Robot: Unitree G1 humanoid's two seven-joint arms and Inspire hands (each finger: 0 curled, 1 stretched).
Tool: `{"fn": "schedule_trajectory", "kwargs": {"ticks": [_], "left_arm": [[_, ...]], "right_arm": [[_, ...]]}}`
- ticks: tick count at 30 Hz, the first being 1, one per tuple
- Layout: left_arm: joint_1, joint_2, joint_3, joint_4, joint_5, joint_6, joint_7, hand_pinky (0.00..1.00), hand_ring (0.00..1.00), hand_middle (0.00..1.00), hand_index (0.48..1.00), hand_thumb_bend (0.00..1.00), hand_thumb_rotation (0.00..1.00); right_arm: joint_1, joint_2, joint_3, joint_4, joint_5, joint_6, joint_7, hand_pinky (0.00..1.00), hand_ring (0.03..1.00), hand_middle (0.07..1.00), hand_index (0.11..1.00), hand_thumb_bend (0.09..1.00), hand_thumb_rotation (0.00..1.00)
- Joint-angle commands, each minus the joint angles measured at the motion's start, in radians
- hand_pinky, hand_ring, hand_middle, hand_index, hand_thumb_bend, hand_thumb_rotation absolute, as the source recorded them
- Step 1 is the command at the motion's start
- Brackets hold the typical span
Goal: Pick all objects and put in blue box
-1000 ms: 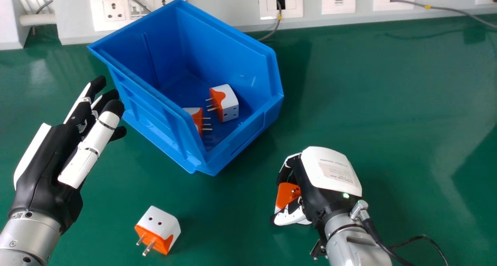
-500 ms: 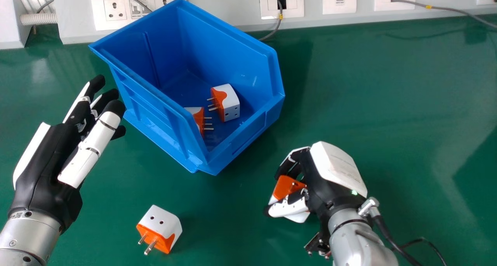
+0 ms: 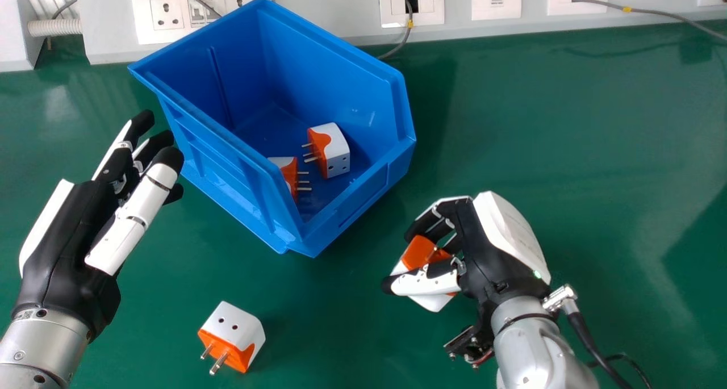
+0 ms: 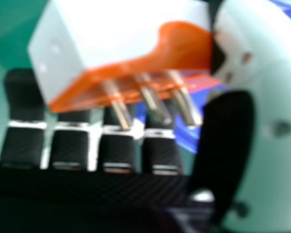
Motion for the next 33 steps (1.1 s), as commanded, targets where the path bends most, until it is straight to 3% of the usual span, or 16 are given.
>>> {"fn": "schedule_trajectory", "kwargs": {"ticks": [1, 9, 15, 23, 33], "left_arm": [[0.002, 0.008, 0.009, -0.030, -0.002, -0.009, 0.001, 0.87, 0.94, 0.95, 0.972, 0.42, 0.68], [0.004, 0.004, 0.003, -0.022, 0.006, -0.019, 0.004, 0.87, 0.94, 0.95, 0.973, 0.42, 0.68], [0.010, 0.000, -0.006, -0.033, 0.013, -0.019, 0.010, 0.87, 0.94, 0.95, 0.973, 0.41, 0.68], [0.014, -0.007, -0.015, -0.009, 0.024, -0.051, 0.007, 0.87, 0.94, 0.95, 0.973, 0.41, 0.68], [0.030, -0.017, -0.014, 0.005, 0.031, -0.085, 0.001, 0.87, 0.94, 0.95, 0.974, 0.41, 0.67]], "right_arm": [[0.013, -0.020, 0.008, -0.064, -0.027, -0.025, -0.009, 0.28, 0.407, 0.524, 0.533, 0.484, 0.00], [0.035, -0.053, 0.005, -0.152, -0.047, -0.065, -0.021, 0.29, 0.411, 0.519, 0.546, 0.484, 0.00], [0.014, -0.047, -0.007, -0.206, -0.050, -0.089, -0.022, 0.30, 0.417, 0.521, 0.549, 0.484, 0.00], [-0.048, -0.037, -0.029, -0.242, -0.042, -0.115, -0.016, 0.30, 0.419, 0.520, 0.553, 0.484, 0.00], [-0.175, -0.032, -0.048, -0.169, -0.044, -0.130, -0.017, 0.30, 0.419, 0.515, 0.559, 0.484, 0.00]]}}
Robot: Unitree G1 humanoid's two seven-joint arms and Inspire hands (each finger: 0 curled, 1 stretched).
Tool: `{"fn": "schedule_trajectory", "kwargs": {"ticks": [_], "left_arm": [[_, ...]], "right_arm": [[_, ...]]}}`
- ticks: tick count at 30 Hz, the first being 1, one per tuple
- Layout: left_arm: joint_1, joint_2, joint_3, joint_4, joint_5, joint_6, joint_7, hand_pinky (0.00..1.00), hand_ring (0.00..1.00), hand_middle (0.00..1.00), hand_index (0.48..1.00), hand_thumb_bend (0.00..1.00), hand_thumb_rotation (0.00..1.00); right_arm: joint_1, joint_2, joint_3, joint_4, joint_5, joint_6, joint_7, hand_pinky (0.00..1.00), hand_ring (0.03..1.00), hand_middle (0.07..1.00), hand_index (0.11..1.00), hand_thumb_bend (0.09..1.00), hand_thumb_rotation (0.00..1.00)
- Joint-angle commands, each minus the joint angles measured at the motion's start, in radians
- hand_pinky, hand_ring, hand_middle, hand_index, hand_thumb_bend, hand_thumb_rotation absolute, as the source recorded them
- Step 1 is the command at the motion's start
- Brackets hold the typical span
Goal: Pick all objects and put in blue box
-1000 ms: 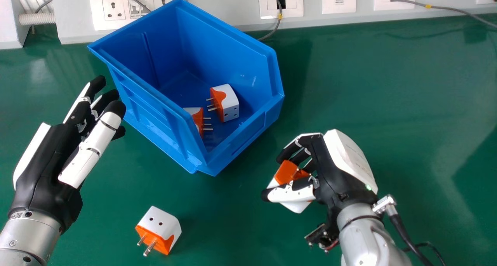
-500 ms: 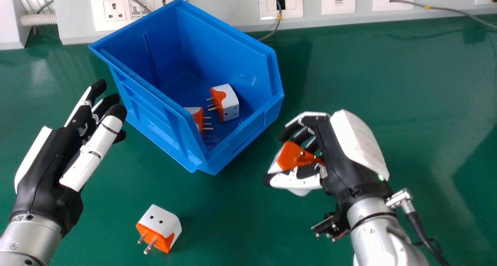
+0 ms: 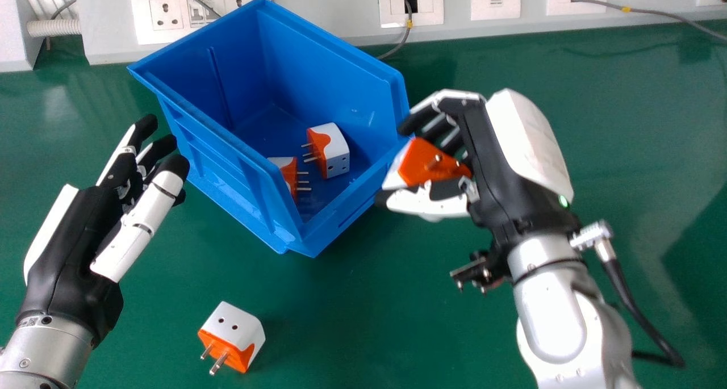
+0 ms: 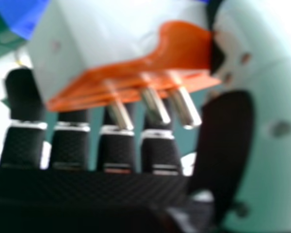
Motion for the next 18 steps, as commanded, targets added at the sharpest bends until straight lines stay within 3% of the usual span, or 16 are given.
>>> {"fn": "schedule_trajectory", "kwargs": {"ticks": [1, 9, 18], "left_arm": [[0.006, -0.004, 0.004, -0.004, 0.001, -0.033, 0.000, 0.87, 0.94, 0.95, 0.974, 0.41, 0.67], [0.034, -0.015, 0.008, -0.009, -0.002, -0.059, -0.006, 0.87, 0.94, 0.95, 0.975, 0.40, 0.67], [0.073, -0.028, 0.011, -0.013, -0.011, -0.093, -0.015, 0.86, 0.94, 0.95, 0.975, 0.40, 0.66]], "right_arm": [[-0.067, 0.012, -0.011, 0.017, -0.011, -0.021, -0.010, 0.30, 0.419, 0.515, 0.559, 0.484, 0.00], [-0.229, 0.034, -0.020, 0.161, 0.013, -0.042, -0.019, 0.30, 0.424, 0.520, 0.557, 0.484, 0.00], [-0.401, 0.053, -0.017, 0.424, 0.060, -0.152, -0.071, 0.30, 0.424, 0.521, 0.556, 0.485, 0.00]]}}
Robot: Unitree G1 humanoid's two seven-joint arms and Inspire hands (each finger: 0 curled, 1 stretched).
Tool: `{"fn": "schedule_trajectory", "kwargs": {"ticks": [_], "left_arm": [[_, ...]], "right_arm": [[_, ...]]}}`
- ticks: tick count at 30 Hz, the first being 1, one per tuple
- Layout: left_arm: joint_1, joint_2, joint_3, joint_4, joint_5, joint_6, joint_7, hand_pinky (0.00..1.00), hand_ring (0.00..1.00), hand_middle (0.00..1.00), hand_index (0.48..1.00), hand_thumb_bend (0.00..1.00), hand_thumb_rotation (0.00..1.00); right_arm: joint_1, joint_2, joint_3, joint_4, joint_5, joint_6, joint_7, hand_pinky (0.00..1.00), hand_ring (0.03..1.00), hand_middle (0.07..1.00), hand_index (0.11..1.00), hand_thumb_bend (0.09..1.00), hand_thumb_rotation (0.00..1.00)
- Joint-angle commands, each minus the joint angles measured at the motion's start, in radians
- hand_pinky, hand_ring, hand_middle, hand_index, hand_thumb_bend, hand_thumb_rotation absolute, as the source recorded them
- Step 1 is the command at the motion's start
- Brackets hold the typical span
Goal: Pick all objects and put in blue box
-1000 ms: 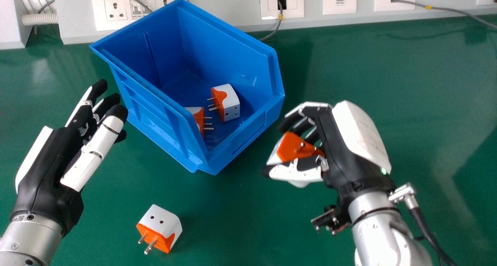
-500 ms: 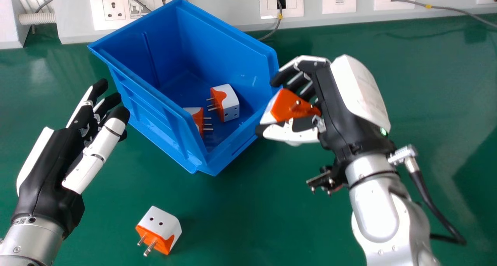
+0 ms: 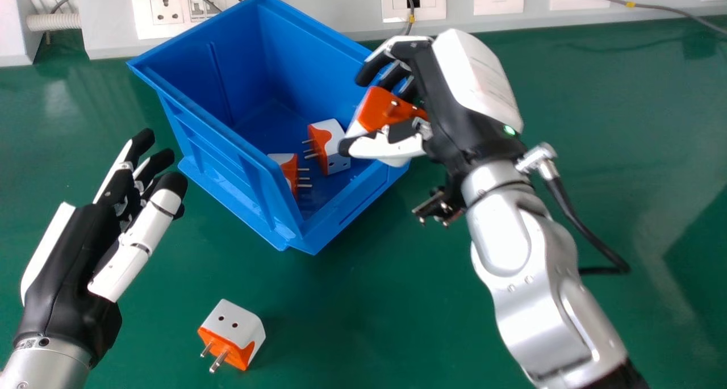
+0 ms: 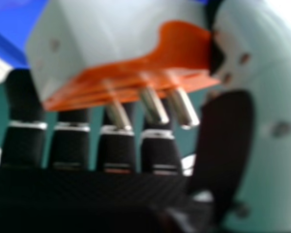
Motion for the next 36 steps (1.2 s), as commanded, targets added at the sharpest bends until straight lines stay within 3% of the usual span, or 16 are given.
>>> {"fn": "schedule_trajectory", "kwargs": {"ticks": [1, 12, 18, 23, 27, 31, 36], "left_arm": [[0.012, -0.003, 0.010, -0.013, -0.011, -0.036, -0.006, 0.86, 0.93, 0.95, 0.975, 0.40, 0.66], [0.064, -0.020, 0.007, -0.013, -0.006, -0.086, -0.016, 0.86, 0.93, 0.95, 0.974, 0.41, 0.65], [0.101, -0.025, 0.008, -0.045, -0.002, -0.096, -0.019, 0.86, 0.93, 0.95, 0.974, 0.42, 0.65], [0.128, -0.029, 0.010, -0.062, -0.013, -0.101, -0.024, 0.86, 0.93, 0.95, 0.974, 0.42, 0.65], [0.139, -0.035, 0.010, -0.054, -0.013, -0.116, -0.028, 0.86, 0.93, 0.95, 0.974, 0.43, 0.65], [0.158, -0.037, 0.008, -0.084, -0.015, -0.111, -0.025, 0.86, 0.93, 0.95, 0.973, 0.44, 0.65], [0.170, -0.039, 0.005, -0.099, -0.012, -0.110, -0.023, 0.85, 0.93, 0.95, 0.973, 0.45, 0.66]], "right_arm": [[-0.088, 0.010, -0.005, 0.054, 0.009, -0.049, -0.035, 0.30, 0.425, 0.524, 0.551, 0.485, 0.00], [-0.314, 0.052, 0.010, 0.424, 0.030, -0.111, -0.071, 0.30, 0.428, 0.536, 0.530, 0.486, 0.00], [-0.458, 0.084, 0.025, 0.682, 0.034, -0.183, -0.130, 0.30, 0.429, 0.543, 0.538, 0.484, 0.00], [-0.554, 0.096, 0.055, 0.836, 0.025, -0.231, -0.154, 0.30, 0.429, 0.550, 0.535, 0.485, 0.00], [-0.619, 0.110, 0.080, 0.943, 0.019, -0.255, -0.176, 0.30, 0.430, 0.549, 0.536, 0.485, 0.00], [-0.664, 0.126, 0.094, 1.024, 0.020, -0.278, -0.201, 0.31, 0.441, 0.550, 0.531, 0.487, 0.00], [-0.695, 0.142, 0.104, 1.082, 0.025, -0.289, -0.222, 0.32, 0.446, 0.553, 0.530, 0.487, 0.00]]}}
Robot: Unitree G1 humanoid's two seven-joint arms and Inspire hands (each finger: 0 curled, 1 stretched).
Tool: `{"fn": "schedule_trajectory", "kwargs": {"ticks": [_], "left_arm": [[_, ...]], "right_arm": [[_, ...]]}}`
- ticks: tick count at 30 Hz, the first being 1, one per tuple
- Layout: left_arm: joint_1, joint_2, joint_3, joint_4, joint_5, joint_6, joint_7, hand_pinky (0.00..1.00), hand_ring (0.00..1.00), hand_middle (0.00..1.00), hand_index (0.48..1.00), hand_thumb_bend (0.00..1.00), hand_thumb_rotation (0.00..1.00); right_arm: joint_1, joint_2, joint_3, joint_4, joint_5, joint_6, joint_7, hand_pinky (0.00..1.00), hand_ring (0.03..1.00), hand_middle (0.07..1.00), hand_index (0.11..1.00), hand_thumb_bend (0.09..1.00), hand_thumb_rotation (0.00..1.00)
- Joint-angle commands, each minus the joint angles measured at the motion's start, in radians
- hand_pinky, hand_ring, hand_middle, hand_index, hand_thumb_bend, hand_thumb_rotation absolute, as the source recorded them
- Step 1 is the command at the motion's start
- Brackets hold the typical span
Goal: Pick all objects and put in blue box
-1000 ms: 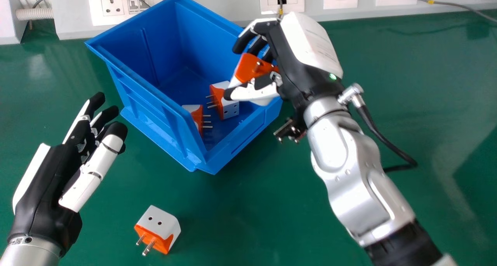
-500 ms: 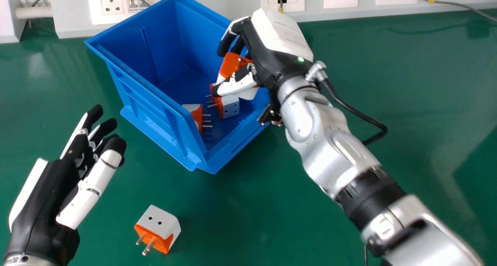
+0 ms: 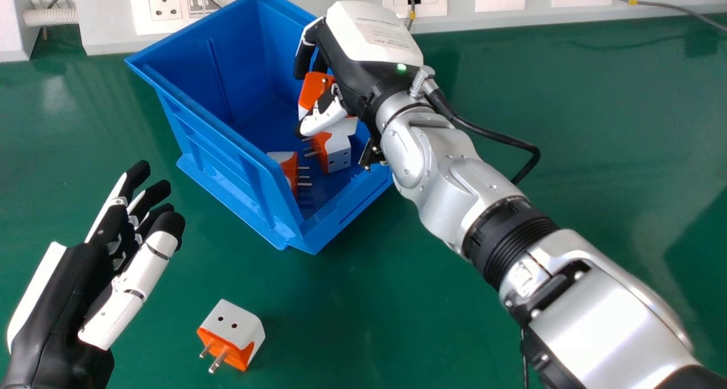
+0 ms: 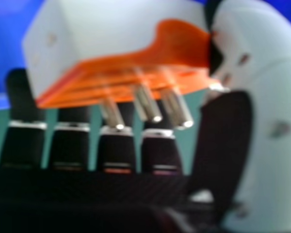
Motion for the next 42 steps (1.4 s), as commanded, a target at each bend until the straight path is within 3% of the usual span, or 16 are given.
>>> {"fn": "schedule_trajectory", "kwargs": {"ticks": [1, 11, 19, 27, 29, 30, 31, 35, 42], "left_arm": [[0.011, -0.004, 0.001, -0.033, -0.009, -0.017, 0.000, 0.85, 0.93, 0.95, 0.973, 0.45, 0.66], [0.023, -0.010, -0.005, -0.041, -0.003, -0.024, 0.003, 0.85, 0.93, 0.96, 0.973, 0.45, 0.66], [0.034, -0.011, -0.016, -0.072, 0.001, -0.010, 0.015, 0.85, 0.93, 0.96, 0.972, 0.45, 0.66], [0.030, -0.011, -0.019, -0.063, 0.006, -0.013, 0.017, 0.85, 0.93, 0.95, 0.970, 0.46, 0.66], [0.028, -0.010, -0.020, -0.065, 0.007, -0.011, 0.018, 0.85, 0.93, 0.95, 0.970, 0.46, 0.66], [0.026, -0.010, -0.020, -0.064, 0.007, -0.009, 0.019, 0.85, 0.93, 0.95, 0.970, 0.46, 0.66], [0.023, -0.009, -0.020, -0.062, 0.008, -0.009, 0.019, 0.85, 0.93, 0.95, 0.970, 0.46, 0.66], [0.016, -0.008, -0.020, -0.050, 0.009, -0.012, 0.019, 0.85, 0.93, 0.96, 0.969, 0.46, 0.66], [-0.005, -0.005, -0.021, -0.034, 0.013, -0.010, 0.019, 0.86, 0.93, 0.96, 0.970, 0.46, 0.66]], "right_arm": [[-0.068, 0.013, 0.004, 0.009, 0.001, -0.014, -0.032, 0.32, 0.446, 0.553, 0.530, 0.487, 0.00], [-0.100, 0.027, -0.005, 0.071, 0.020, -0.043, -0.021, 0.33, 0.445, 0.548, 0.539, 0.488, 0.00], [-0.093, 0.020, 0.005, 0.066, 0.032, -0.074, 0.009, 0.32, 0.446, 0.546, 0.545, 0.488, 0.00], [-0.086, 0.004, 0.005, 0.075, 0.058, -0.120, 0.115, 0.33, 0.453, 0.553, 0.549, 0.487, 0.00], [-0.082, -0.002, -0.001, 0.078, 0.067, -0.131, 0.135, 0.35, 0.491, 0.588, 0.579, 0.481, 0.00], [-0.082, -0.004, -0.002, 0.080, 0.067, -0.131, 0.142, 0.42, 0.572, 0.656, 0.637, 0.524, 0.00], [-0.083, -0.005, -0.004, 0.081, 0.067, -0.130, 0.147, 0.42, 0.572, 0.656, 0.637, 0.524, 0.00], [-0.088, -0.008, 0.000, 0.086, 0.063, -0.115, 0.150, 0.66, 0.819, 0.858, 0.831, 0.599, 0.01], [-0.085, -0.005, 0.001, 0.082, 0.060, -0.100, 0.134, 0.82, 0.953, 0.963, 0.952, 0.634, 0.05]]}}
